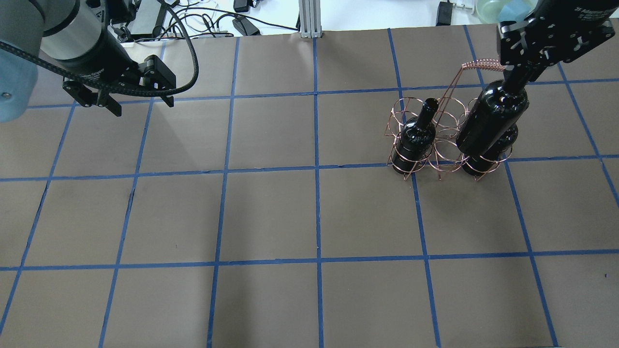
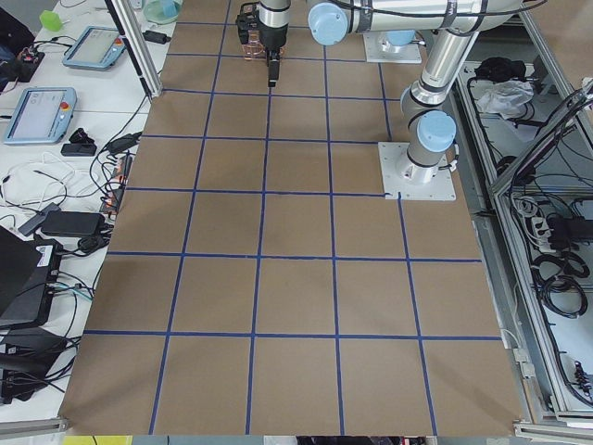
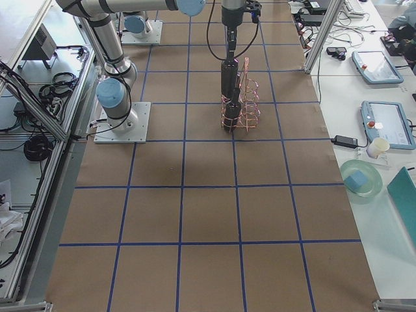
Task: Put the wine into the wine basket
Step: 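Position the held bottle above the middle slot of the wire basket, then lower the bottle into the middle basket slot with the right gripper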
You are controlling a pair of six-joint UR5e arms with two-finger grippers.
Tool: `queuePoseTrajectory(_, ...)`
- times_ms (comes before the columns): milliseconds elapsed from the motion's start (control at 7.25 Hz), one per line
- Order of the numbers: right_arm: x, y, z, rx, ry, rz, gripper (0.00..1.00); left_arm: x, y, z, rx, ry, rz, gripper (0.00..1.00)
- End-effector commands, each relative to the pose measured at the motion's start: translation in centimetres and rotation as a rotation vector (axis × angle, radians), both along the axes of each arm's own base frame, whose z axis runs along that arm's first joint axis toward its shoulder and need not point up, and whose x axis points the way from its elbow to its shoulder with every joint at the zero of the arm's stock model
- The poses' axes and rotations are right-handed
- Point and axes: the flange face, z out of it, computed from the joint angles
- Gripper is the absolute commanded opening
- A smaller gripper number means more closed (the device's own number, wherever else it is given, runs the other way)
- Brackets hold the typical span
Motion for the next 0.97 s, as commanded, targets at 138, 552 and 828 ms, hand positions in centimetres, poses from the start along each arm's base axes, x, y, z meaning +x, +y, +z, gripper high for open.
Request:
queuePoseTrajectory(138, 0.3, -2.1, -1.9, -0.005, -0.001, 0.002, 0.00, 0.2, 0.0, 0.4, -0.007, -0.011, 0.008, 1.00)
queuePoseTrajectory(552, 1.0, -2.3, -2.3, 0.004, -0.002, 0.014, 0.00, 0.0, 0.4, 2.0, -0.043, -0.008, 0.007, 1.00)
queuePoseTrajectory(828, 1.0, -2.5, -2.8, 0.014, -0.003, 0.015, 0.00, 0.0, 0.4, 1.8, -0.035, -0.007, 0.006, 1.00)
